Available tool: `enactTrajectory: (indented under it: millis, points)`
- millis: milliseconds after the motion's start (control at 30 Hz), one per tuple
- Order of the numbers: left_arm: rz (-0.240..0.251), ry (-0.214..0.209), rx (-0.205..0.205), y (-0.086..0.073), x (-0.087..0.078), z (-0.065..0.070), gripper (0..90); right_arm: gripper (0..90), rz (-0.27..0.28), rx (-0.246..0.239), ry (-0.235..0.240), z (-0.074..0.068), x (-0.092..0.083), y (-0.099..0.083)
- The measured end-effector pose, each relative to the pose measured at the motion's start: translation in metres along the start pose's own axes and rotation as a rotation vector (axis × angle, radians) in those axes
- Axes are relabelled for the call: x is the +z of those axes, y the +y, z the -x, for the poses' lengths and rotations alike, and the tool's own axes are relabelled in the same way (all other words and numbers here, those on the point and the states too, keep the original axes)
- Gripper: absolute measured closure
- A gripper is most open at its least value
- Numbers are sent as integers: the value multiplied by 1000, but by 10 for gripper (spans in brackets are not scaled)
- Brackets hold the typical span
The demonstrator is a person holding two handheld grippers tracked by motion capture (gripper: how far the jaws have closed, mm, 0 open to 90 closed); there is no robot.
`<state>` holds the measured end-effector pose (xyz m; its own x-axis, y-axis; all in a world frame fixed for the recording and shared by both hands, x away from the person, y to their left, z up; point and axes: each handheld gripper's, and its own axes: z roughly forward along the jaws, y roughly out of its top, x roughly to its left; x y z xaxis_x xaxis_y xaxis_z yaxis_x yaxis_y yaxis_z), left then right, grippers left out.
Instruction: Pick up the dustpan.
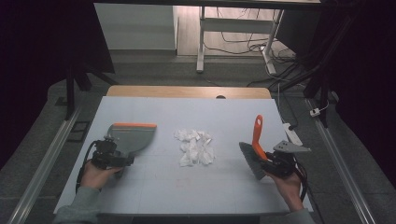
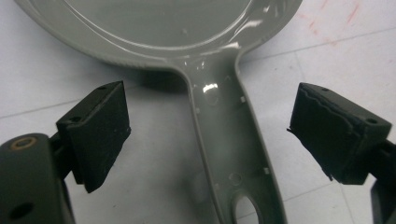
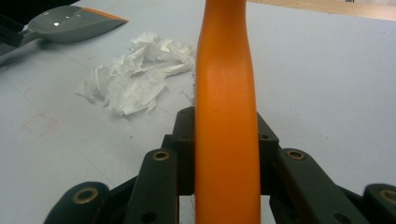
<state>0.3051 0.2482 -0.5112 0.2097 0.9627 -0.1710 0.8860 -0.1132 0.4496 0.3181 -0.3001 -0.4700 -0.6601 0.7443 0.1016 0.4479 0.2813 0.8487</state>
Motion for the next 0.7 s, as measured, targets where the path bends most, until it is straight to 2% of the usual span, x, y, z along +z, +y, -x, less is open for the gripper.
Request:
enactTrajectory:
  millis: [233,700]
  points:
    - [-8,16,-10,0,7,0,176,697,-5,-7,-5,-1,1,0]
    - [52,6,-77,1,14,-4,304,698,-8,-9,-6,-2,1,0]
